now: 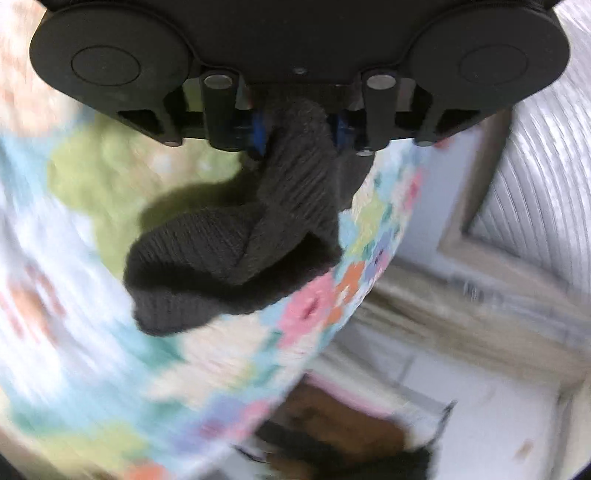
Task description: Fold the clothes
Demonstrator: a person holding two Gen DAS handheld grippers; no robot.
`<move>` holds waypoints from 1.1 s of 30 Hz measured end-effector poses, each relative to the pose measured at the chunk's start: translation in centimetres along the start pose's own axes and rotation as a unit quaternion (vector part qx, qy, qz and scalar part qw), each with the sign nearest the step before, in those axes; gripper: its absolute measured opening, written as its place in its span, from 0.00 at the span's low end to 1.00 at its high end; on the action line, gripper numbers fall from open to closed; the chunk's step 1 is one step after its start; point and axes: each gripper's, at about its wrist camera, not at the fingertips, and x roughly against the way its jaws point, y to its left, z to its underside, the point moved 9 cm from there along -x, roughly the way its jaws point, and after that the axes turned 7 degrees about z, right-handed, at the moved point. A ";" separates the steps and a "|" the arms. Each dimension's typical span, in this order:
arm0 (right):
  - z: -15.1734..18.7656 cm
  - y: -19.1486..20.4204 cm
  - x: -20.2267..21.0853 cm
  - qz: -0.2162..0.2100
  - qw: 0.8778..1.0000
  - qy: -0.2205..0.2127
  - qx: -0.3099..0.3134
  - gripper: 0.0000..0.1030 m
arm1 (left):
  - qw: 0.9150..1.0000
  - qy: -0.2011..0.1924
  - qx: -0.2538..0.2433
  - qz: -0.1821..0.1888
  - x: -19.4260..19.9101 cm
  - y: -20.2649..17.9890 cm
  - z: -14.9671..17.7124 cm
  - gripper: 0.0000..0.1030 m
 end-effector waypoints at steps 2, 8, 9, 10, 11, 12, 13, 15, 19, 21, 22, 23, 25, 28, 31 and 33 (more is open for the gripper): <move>0.0 2.3 0.5 0.014 0.996 -0.019 0.086 0.29 | 1.000 -0.004 0.015 0.006 0.1 0.4 -0.2 0.15; -0.9 9.4 2.1 -0.041 0.969 -0.030 0.244 0.28 | 0.999 -0.042 -0.020 0.021 4.7 0.2 -1.6 0.15; -0.6 11.4 2.0 -0.053 0.959 -0.024 0.279 0.28 | 0.999 -0.040 -0.012 0.011 5.6 0.7 -1.6 0.15; -0.2 13.3 2.0 -0.066 0.947 -0.017 0.313 0.28 | 0.999 -0.038 -0.005 0.001 6.6 1.3 -1.5 0.15; 0.4 15.2 1.8 -0.079 0.935 -0.007 0.345 0.28 | 0.999 -0.035 0.003 -0.010 7.6 2.2 -1.3 0.15; 1.4 16.7 1.4 -0.092 0.926 0.011 0.366 0.28 | 0.999 -0.032 0.013 -0.026 8.6 3.2 -0.9 0.15; 2.5 17.9 0.8 -0.101 0.920 0.033 0.378 0.28 | 0.998 -0.027 0.028 -0.043 9.3 4.3 -0.3 0.15; 4.9 19.5 -2.2 -0.076 0.914 0.084 0.390 0.35 | 0.994 -0.011 0.081 -0.076 10.2 6.9 1.5 0.16; 8.7 20.0 -5.9 -0.015 0.904 0.157 0.398 0.41 | 0.970 0.007 0.230 -0.076 9.9 12.0 5.5 0.16; 9.0 20.3 -5.0 -0.036 0.912 0.150 0.381 0.42 | 0.960 -0.007 0.273 -0.062 10.2 12.8 5.7 0.16; 8.9 20.1 -4.0 -0.052 0.919 0.145 0.363 0.44 | 0.956 -0.015 0.288 -0.059 10.4 13.2 5.6 0.16; 8.8 19.9 -3.1 -0.068 0.926 0.140 0.343 0.47 | 0.956 -0.023 0.283 -0.068 10.7 13.3 5.3 0.16; 8.8 19.2 -1.9 -0.091 0.941 0.128 0.299 0.49 | 0.956 -0.036 0.279 -0.079 10.9 13.4 4.7 0.16; 8.7 17.7 -0.6 -0.084 0.951 0.115 0.274 0.49 | 0.960 -0.056 0.259 -0.091 11.2 13.1 3.6 0.15; 7.9 17.2 0.1 -0.065 0.958 0.083 0.266 0.49 | 0.973 -0.066 0.163 -0.146 12.2 11.8 1.7 0.15; 7.4 16.6 -0.1 -0.058 0.964 0.075 0.247 0.54 | 0.973 -0.076 0.151 -0.155 13.1 11.1 1.0 0.15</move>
